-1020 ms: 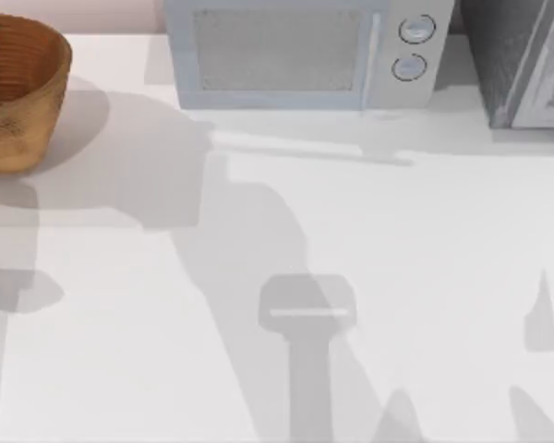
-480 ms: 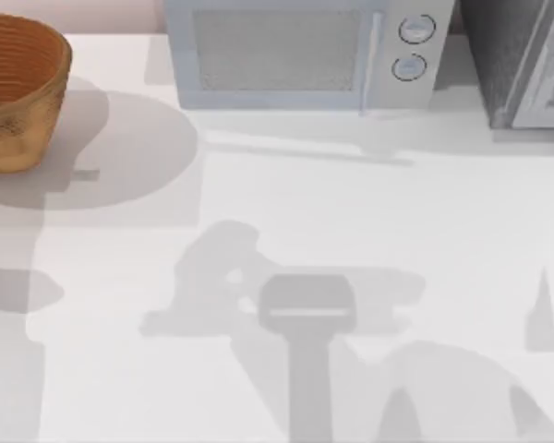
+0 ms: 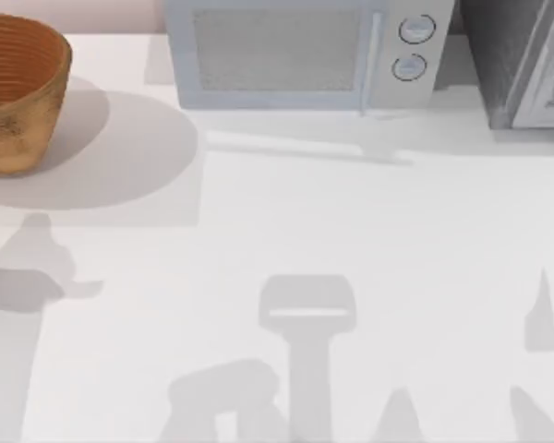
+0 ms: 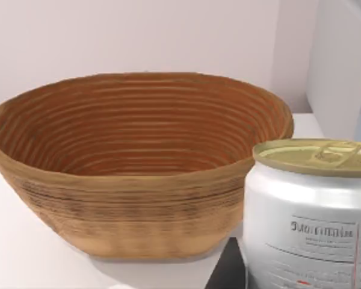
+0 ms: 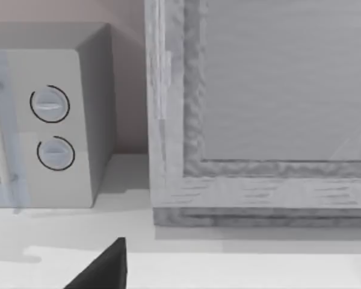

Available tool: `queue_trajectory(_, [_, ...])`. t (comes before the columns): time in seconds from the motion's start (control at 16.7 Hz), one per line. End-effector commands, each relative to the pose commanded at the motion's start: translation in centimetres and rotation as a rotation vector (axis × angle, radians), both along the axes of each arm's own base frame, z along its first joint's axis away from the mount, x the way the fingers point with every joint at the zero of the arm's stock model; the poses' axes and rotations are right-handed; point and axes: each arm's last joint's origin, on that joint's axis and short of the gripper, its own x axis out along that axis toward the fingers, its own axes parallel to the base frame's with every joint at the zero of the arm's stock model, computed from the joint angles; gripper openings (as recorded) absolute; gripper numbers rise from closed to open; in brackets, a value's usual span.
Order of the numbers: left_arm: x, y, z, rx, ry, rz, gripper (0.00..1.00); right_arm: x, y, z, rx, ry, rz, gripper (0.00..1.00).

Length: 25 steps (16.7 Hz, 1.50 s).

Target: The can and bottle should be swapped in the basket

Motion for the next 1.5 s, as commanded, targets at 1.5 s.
queue_trajectory(1.5, [0.8, -2.2, -2.9, -0.049, -0.213, -0.285, 0.0, 0.0, 0.0, 0.0, 0.0, 0.0, 0.0, 1.0])
